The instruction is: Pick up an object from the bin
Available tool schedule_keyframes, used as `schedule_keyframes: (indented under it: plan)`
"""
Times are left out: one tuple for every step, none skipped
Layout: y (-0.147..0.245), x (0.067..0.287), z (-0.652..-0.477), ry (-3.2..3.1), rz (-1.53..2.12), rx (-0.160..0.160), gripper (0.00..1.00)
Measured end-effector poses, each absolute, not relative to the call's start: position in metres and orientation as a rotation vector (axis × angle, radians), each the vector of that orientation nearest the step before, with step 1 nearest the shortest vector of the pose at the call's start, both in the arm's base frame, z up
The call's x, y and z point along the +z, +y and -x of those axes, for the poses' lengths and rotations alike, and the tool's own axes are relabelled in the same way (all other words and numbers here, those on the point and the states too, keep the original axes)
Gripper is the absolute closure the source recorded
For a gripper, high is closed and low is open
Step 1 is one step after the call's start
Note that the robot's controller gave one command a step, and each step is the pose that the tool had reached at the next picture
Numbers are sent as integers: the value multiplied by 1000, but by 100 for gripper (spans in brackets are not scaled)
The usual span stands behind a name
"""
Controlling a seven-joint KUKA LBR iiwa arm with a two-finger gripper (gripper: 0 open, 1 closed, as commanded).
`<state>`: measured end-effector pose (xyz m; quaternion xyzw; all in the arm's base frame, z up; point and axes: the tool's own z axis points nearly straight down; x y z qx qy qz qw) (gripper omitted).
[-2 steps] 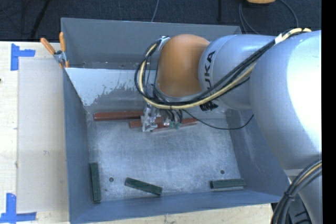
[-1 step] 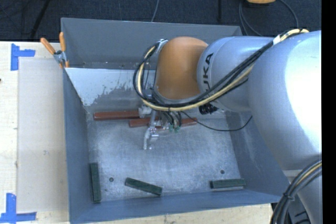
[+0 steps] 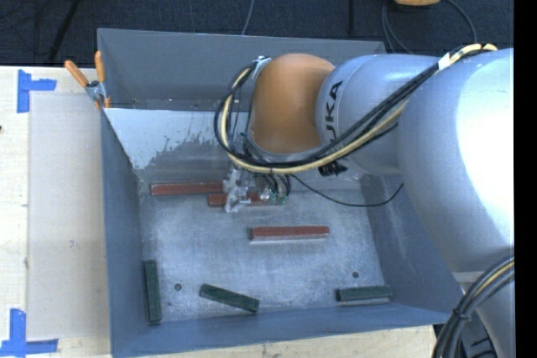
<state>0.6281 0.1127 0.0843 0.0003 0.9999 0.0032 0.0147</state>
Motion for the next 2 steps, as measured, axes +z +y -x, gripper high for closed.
schedule_keyframes:
  plan:
    - [113,84,-628,3112,-2,10,100]
    - [115,211,-616,3139,-57,1,100]
